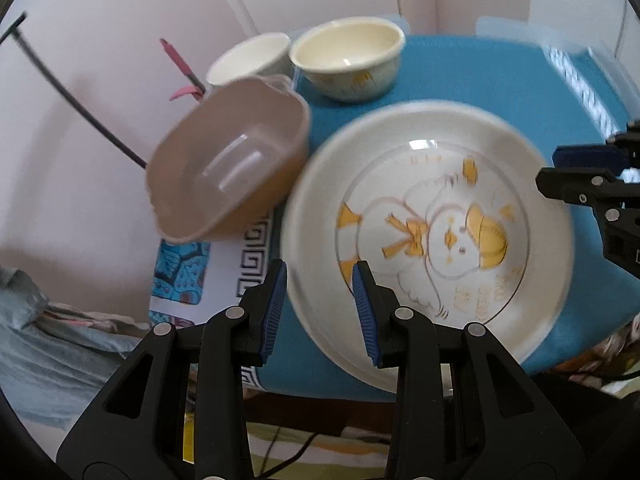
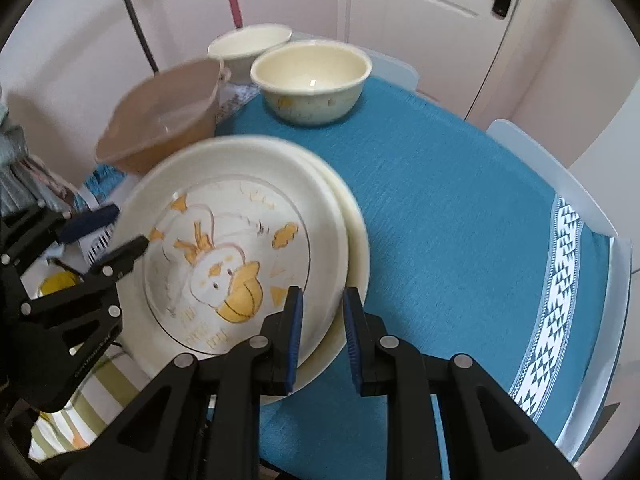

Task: Organize plates and bowls

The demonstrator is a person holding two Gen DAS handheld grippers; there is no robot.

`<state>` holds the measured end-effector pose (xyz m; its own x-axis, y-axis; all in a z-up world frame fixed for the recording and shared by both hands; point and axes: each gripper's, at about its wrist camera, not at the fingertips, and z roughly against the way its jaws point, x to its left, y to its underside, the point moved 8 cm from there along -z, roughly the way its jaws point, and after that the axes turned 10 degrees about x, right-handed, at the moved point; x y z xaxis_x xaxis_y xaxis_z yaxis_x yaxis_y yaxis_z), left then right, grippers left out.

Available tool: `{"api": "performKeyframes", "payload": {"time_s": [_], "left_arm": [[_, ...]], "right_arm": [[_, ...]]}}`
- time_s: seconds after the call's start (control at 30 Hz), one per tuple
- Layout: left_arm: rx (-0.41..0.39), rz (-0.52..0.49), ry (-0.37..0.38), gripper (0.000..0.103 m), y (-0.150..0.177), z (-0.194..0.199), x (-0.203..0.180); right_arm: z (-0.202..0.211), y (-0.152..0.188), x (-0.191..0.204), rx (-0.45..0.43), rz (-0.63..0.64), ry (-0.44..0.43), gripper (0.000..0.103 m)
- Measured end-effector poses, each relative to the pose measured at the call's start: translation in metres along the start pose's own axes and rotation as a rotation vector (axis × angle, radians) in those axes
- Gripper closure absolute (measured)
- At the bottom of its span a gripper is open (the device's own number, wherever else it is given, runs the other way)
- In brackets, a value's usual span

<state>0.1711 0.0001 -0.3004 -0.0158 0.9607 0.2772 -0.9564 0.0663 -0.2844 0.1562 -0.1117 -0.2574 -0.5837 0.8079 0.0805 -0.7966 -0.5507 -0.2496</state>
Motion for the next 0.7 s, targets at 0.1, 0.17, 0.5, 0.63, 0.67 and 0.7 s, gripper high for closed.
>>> {"api": "performKeyframes", "payload": {"time_s": [0.1,0.17,0.5,0.63,0.67,0.7], "left_arm": [[-0.05,0.069,0.026,0.071,-0.012,0.025,0.016],[-0.089,0.143,0.045,0.067,-0.02,0.044,0.032],[-0.121,0.471,0.065,0.0,-0.027,0.071,0.111],[-0.097,0.56,0.122,0.0,-0.021,0.051,0.136],[-0.084,0.572,0.131,0.0,-0.02,0.047,0.14],[-0.067,0.581,0.144,0.0,-0.02,0.039,0.142]], "right_arm": [[0.024,-0.007,-0.004,-0.057,-0.002,-0.032,0.084],[0.04,-0.017,-0.005,-0.1,0.004,-0.078,0.081],[0.074,-0.075,0.007,-0.201,0.128,-0.26,0.0],[0.067,-0.095,0.023,-0.185,0.176,-0.251,0.0],[0.062,-0.102,0.028,-0.177,0.179,-0.255,0.0],[0.056,-0.108,0.033,-0.147,0.18,-0.27,0.0]]}}
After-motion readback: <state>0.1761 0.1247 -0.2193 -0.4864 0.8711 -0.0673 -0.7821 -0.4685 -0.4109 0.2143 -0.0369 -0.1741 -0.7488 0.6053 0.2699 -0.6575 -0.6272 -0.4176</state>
